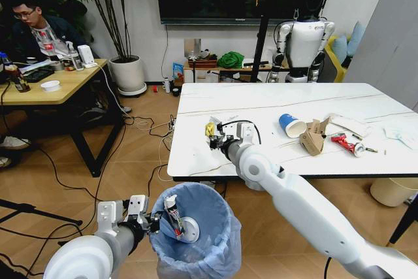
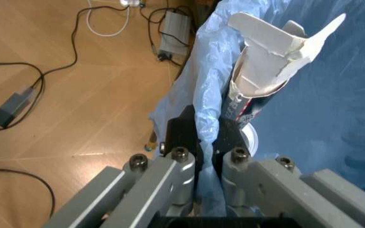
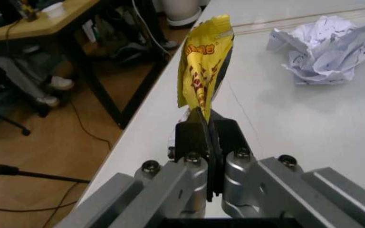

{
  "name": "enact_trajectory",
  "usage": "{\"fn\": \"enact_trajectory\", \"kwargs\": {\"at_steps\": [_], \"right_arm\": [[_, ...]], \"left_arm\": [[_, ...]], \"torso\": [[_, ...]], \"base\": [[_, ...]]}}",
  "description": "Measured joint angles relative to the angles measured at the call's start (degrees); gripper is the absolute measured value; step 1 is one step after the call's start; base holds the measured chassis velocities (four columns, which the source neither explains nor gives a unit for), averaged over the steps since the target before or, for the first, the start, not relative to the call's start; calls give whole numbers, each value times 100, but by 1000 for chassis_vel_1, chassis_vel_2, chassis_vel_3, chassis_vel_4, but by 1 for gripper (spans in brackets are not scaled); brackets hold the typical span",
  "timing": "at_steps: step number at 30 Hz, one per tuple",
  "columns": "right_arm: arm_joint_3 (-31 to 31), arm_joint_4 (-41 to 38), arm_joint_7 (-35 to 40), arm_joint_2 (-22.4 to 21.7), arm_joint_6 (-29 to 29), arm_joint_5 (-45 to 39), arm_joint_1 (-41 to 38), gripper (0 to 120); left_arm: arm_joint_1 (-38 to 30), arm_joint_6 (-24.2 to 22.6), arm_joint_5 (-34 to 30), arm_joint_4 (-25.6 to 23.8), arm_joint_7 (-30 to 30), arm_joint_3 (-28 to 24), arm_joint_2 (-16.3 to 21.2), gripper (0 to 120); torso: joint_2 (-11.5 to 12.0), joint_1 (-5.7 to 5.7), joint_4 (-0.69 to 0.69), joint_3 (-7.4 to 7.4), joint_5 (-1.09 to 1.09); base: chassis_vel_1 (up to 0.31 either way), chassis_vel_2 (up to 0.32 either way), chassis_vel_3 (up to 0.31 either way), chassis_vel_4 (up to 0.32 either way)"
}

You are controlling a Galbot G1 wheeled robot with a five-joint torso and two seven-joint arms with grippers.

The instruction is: Pick up the trash bin and place the trash from the table into it.

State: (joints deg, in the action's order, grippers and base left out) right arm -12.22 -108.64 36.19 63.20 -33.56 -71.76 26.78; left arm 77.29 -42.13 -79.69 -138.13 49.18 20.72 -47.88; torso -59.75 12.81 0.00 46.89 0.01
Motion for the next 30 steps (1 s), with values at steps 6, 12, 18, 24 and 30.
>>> {"fn": "enact_trajectory", "kwargs": {"at_steps": [6,12,18,24,30], "right_arm": [[85,-1351,-560,-716,4,-386,262,0],[-16,-2134,-914,-1143,-63,-434,666,0],[-146,-2401,-1072,-1411,-136,-195,1157,0],[-263,-2460,-1182,-1548,-198,58,1519,0],[-188,-2558,-1838,-1831,-378,634,2085,12]], "left_arm": [[-34,0,-2,74,30,7,-61,0],[-94,0,-7,130,74,-66,-84,0],[-160,0,-22,191,87,-76,-93,0],[-176,0,-32,196,96,-78,-117,0],[-179,0,-38,174,97,-80,-159,0]], "torso": [[0,-1,-1,0,0],[0,-1,0,-1,0],[0,-1,-2,-1,0],[0,-1,0,0,-1],[-1,-1,-1,0,0]], "base": [[0,0,0,0],[0,0,0,0],[0,0,0,0],[0,0,0,0],[0,0,0,0]]}}
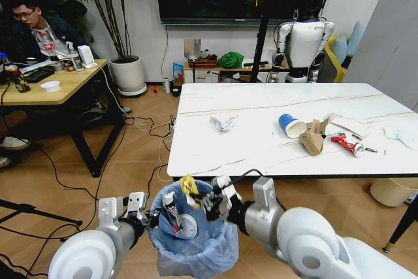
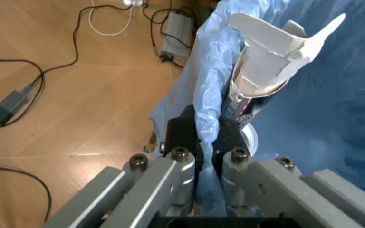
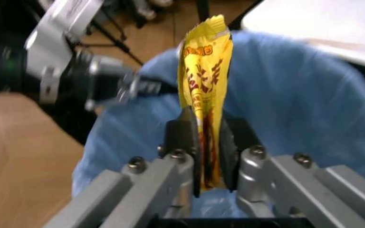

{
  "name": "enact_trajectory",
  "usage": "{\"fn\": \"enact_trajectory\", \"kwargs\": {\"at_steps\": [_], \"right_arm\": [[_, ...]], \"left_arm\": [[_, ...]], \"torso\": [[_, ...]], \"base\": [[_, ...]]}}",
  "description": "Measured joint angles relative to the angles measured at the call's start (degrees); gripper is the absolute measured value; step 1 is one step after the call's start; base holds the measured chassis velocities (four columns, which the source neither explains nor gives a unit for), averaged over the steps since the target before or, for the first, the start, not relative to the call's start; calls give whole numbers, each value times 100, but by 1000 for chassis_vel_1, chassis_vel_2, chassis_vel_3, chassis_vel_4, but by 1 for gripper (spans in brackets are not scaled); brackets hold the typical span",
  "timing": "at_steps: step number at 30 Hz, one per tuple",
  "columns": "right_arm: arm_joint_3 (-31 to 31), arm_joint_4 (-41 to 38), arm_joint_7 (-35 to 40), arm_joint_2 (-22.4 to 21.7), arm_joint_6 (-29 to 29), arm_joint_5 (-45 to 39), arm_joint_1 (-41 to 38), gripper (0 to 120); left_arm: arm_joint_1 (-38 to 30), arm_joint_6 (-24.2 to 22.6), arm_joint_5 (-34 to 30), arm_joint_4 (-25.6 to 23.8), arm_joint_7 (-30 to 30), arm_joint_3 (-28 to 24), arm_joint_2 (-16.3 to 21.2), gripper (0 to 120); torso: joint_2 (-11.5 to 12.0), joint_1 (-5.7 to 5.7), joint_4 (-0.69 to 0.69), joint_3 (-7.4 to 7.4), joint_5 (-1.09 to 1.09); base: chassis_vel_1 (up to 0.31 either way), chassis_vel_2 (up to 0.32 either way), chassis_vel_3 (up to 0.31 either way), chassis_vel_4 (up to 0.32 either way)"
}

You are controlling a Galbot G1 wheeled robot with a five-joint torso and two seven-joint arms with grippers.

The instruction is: Pick up the trash bin and place the trash from the table into it.

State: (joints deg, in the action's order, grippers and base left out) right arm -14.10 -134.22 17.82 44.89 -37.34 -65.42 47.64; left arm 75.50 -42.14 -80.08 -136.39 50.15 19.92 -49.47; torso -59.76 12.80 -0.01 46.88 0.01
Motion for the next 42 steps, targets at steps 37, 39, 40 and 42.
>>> {"fn": "enact_trajectory", "kwargs": {"at_steps": [37,39,40,42], "right_arm": [[908,3028,1483,1300,21,-937,-2347,100],[863,3126,1499,1352,25,-913,-2410,100],[711,3516,1533,1564,47,-815,-2641,100],[592,3964,1545,1817,82,-746,-2897,100]], "left_arm": [[119,0,149,-101,-79,-319,-9,0],[119,0,158,-103,-83,-331,-9,0],[115,0,174,-105,-90,-357,-2,0],[83,0,175,-106,-96,-358,32,0]], "torso": [[1,1,0,1,-1],[0,1,1,1,-2],[0,1,2,2,-1],[1,1,3,2,-2]], "base": [[0,0,0,0],[0,0,0,0],[0,0,0,0],[0,0,0,0]]}}
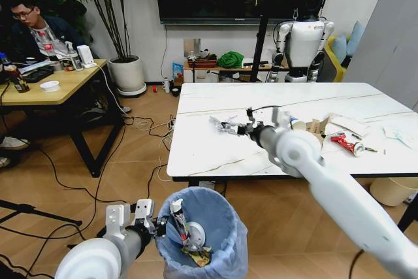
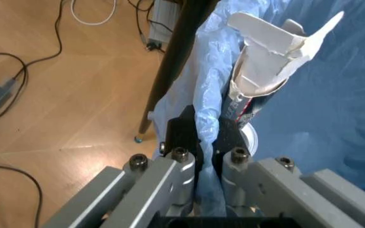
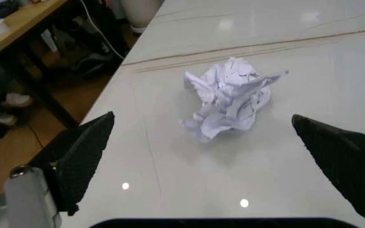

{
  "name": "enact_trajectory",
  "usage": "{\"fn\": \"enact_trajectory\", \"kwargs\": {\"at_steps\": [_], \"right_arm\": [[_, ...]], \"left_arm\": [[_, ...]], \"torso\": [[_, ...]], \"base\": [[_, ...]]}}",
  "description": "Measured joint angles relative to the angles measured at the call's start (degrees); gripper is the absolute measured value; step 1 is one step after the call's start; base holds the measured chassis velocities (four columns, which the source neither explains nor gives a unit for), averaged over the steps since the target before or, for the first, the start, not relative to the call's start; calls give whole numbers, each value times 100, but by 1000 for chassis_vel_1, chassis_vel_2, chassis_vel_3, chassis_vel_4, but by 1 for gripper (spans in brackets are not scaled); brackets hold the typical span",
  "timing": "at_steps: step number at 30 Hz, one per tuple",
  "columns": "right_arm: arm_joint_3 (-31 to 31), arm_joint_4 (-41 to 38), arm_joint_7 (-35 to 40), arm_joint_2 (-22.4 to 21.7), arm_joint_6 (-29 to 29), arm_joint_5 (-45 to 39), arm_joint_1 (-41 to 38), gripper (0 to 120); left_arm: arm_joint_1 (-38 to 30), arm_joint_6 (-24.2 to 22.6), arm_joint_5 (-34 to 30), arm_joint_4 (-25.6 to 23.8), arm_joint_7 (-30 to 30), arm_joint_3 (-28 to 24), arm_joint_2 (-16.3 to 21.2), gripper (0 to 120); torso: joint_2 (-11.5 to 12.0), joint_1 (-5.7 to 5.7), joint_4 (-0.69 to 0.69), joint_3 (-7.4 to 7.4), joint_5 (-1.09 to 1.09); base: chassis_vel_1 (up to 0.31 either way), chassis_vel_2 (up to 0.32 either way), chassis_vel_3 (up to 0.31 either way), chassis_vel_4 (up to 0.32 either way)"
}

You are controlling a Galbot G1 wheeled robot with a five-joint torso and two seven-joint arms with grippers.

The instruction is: Pick up the trash bin and place the trash from the table into it.

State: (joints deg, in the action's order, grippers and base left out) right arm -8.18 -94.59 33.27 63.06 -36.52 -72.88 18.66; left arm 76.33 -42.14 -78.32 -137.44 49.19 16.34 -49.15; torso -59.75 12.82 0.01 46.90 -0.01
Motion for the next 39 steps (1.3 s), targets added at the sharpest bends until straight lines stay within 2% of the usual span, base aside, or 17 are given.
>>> {"fn": "enact_trajectory", "kwargs": {"at_steps": [3,6,9,10,11,13,16,24,28,30,32,33,38,39], "right_arm": [[-53,340,3,185,46,22,-175,100],[-79,894,76,550,104,-3,-437,100],[-35,1369,540,909,170,-355,-609,100],[-35,1369,540,909,170,-355,-609,100],[27,1503,874,1026,222,-657,-657,100],[113,1635,1334,1129,272,-1049,-705,100],[164,1803,1567,1177,363,-1133,-727,100],[289,2297,1623,1369,543,-1088,-775,100],[353,2540,1509,1463,609,-896,-771,88],[356,2557,1466,1465,621,-855,-751,76],[357,2557,1457,1465,626,-846,-746,74],[357,2556,1445,1464,637,-831,-732,68],[348,2486,1357,1415,668,-725,-629,48],[348,2486,1357,1415,668,-725,-629,48]], "left_arm": [[-37,0,0,12,-13,1,22,0],[-64,0,22,45,-55,-36,13,0],[-88,0,26,45,-80,-76,-1,0],[-88,0,26,45,-80,-76,-1,0],[-100,0,27,44,-83,-76,-3,0],[-121,0,27,48,-95,-74,-2,0],[-144,0,32,72,-123,-75,-3,0],[-172,0,47,91,-147,-126,-21,0],[-172,0,48,86,-150,-83,-1,0],[-168,0,48,80,-151,-64,1,0],[-165,0,48,79,-151,-60,1,0],[-159,0,49,79,-151,-55,-2,0],[-147,0,56,75,-117,-47,-14,0],[-147,0,56,75,-117,-47,-14,0]], "torso": [[0,0,-1,0,1],[0,0,-3,-1,-1],[0,0,0,0,-1],[0,0,0,0,-1],[0,0,0,0,-1],[0,0,0,-1,0],[0,0,-3,-1,1],[0,0,-2,-1,1],[0,0,-1,-1,1],[0,0,-2,-1,1],[0,0,-2,-1,1],[0,0,-2,-1,1],[0,-1,-2,-1,1],[0,-1,-2,-1,1]], "base": [[0,0,0,0],[0,0,0,0],[0,0,0,0],[0,0,0,0],[0,0,0,0],[0,0,0,0],[0,0,0,0],[0,0,0,0],[0,0,0,0],[0,0,0,0],[0,0,0,0],[0,0,0,0],[0,0,0,0],[0,0,0,0]]}}
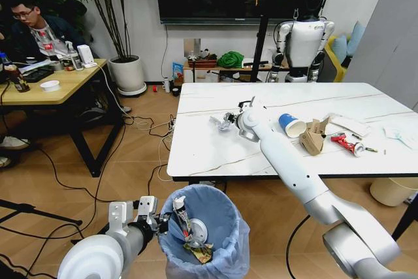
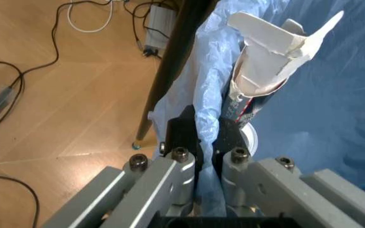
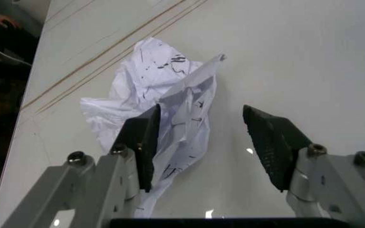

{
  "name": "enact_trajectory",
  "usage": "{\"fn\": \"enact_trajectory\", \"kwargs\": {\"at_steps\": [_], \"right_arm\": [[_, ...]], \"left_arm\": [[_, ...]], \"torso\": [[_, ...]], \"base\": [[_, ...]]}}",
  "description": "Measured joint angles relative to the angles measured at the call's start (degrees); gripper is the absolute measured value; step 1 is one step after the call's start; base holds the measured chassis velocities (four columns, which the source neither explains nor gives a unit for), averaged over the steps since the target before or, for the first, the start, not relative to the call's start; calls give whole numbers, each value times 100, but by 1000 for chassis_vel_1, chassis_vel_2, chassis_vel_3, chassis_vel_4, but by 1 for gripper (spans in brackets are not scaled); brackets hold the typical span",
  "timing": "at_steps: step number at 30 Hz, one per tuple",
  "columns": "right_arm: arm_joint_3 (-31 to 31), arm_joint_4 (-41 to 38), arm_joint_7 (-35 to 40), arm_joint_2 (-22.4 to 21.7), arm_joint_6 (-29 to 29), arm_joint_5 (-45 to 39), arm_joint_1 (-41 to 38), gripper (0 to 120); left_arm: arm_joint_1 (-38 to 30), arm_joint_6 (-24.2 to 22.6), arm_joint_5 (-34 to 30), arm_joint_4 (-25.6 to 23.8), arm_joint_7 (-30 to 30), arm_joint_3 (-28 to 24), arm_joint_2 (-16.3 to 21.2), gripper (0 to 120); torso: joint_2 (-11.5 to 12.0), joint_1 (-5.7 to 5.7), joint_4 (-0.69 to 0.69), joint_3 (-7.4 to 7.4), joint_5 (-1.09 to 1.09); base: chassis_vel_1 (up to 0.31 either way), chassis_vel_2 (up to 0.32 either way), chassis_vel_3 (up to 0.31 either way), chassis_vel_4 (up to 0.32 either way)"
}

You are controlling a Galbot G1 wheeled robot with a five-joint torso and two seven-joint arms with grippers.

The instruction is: Pick up the trash bin and place the trash from the table into it.

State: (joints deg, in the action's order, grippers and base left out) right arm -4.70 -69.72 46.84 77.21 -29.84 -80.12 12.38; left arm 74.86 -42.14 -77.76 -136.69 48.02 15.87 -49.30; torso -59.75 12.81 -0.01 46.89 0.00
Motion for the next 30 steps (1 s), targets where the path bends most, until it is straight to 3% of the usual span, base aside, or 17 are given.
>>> {"fn": "enact_trajectory", "kwargs": {"at_steps": [12,17,23,30], "right_arm": [[-58,-203,-152,-62,98,182,133,1],[-55,-536,-177,-125,252,107,168,0],[-35,-1552,-111,-512,281,-412,350,0],[76,-3520,-490,-1619,-105,-1403,972,0]], "left_arm": [[25,0,-13,-6,4,-1,78,0],[24,0,-17,-6,4,-10,70,0],[11,0,-41,5,9,18,58,0],[25,0,-140,6,125,118,62,0]], "torso": [[0,0,0,0,0],[0,0,1,0,0],[0,0,0,0,0],[-1,0,-3,-1,1]], "base": [[0,0,0,0],[0,0,0,0],[0,0,0,0],[0,0,0,0]]}}
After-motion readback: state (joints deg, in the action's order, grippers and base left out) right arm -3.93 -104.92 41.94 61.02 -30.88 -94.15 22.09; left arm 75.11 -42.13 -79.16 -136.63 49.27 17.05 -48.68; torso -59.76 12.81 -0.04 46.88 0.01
